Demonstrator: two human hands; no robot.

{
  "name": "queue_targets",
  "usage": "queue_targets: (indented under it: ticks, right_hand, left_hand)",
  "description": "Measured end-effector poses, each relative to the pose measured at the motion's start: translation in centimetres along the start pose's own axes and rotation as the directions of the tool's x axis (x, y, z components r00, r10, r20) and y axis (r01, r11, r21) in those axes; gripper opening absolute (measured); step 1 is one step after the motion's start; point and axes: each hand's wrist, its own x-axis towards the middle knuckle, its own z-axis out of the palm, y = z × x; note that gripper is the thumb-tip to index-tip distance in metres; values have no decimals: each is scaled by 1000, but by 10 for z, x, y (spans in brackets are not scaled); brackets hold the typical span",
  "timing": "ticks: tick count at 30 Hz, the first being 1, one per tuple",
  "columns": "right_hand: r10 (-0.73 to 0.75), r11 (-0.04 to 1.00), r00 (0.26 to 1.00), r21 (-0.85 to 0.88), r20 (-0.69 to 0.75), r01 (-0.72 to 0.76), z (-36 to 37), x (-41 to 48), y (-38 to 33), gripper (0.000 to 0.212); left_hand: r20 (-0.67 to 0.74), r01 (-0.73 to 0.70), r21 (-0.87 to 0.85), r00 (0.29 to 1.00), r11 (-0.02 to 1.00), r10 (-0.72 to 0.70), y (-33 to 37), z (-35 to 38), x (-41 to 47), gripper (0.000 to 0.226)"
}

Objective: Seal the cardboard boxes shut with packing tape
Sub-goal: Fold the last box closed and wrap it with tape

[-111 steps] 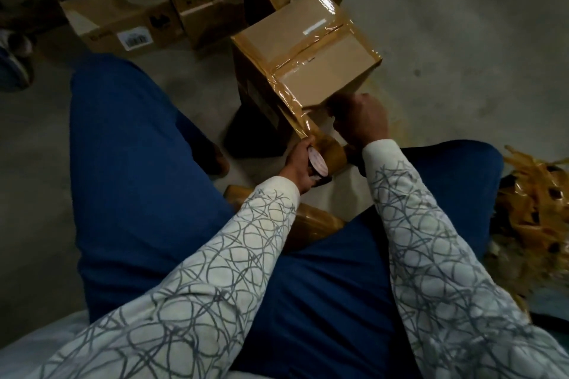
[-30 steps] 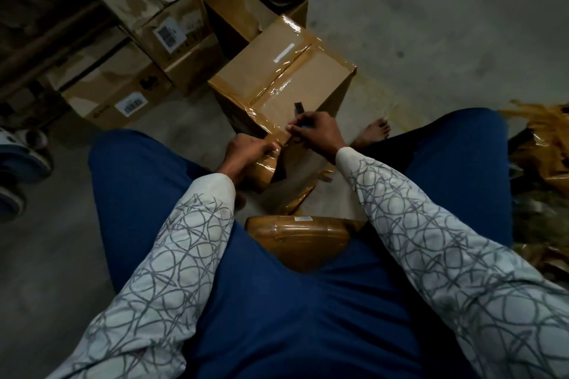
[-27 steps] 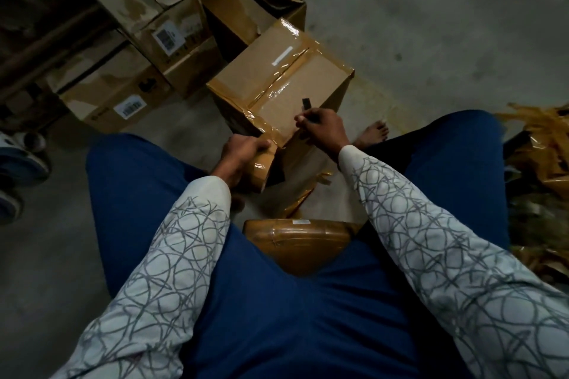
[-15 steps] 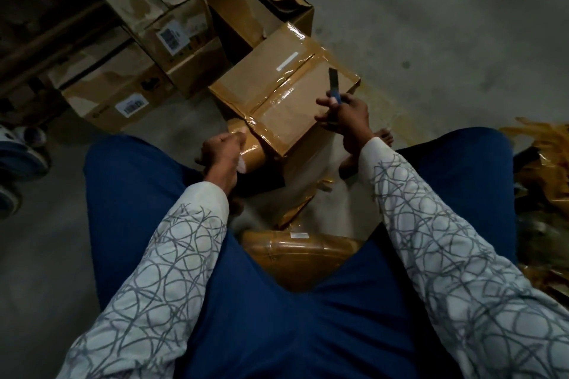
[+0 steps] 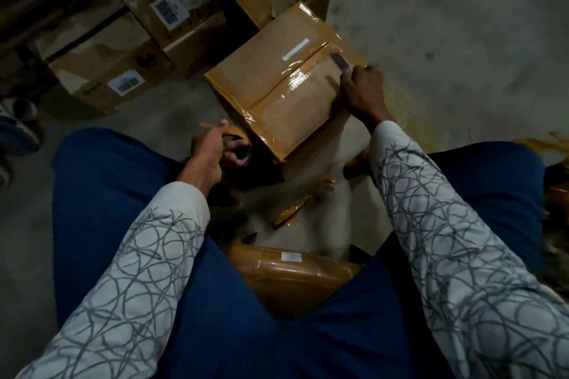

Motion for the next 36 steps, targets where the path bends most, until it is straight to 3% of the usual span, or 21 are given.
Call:
queue_targets:
  ticks: [3, 6, 11, 18, 20, 24, 28, 30, 33, 36]
  right_hand:
    - [-35, 989, 999, -145, -35, 30, 2, 22, 1, 44]
    - [-8, 991, 998, -132, -68, -1, -2, 46, 2, 42]
    - [52, 996, 996, -74, 74, -47, -1, 52, 1, 52]
    - [158, 987, 987, -22, -11, -158, 16, 4, 20, 80]
    - [212, 977, 974, 51, -82, -208, 12, -12, 27, 80]
    - [316, 937, 948, 171, -45, -304, 8, -43, 35, 74]
    - [333, 932, 943, 145, 10, -331, 9, -66, 49, 63]
    - [365, 901, 931, 252, -1, -353, 4, -67, 50, 62]
    - [357, 843, 934, 421, 26, -334, -1, -58, 43, 64]
    - [351, 782, 936, 539, 32, -312, 4, -48, 32, 66]
  left_hand:
    - [43, 21, -4, 999, 1000, -20, 1, 11, 4, 33]
    - [20, 29, -47, 999, 998, -28, -1, 23, 16, 48]
    - [65, 2, -220, 998, 976, 12, -3, 36, 36, 61]
    - [56, -116, -319, 988, 941, 141, 18, 36, 22, 79]
    - [11, -157, -267, 986, 951, 166, 25, 32, 19, 98]
    - [-5, -258, -60, 966, 964, 258, 9, 24, 0, 94]
    - [-25, -199, -113, 980, 974, 197, -15, 7, 18, 115]
    - [-24, -129, -109, 992, 986, 127, -13, 3, 19, 125]
    - [17, -141, -105, 989, 984, 144, -9, -4, 34, 83]
    - [-30, -157, -152, 988, 976, 155, 5, -3, 40, 113]
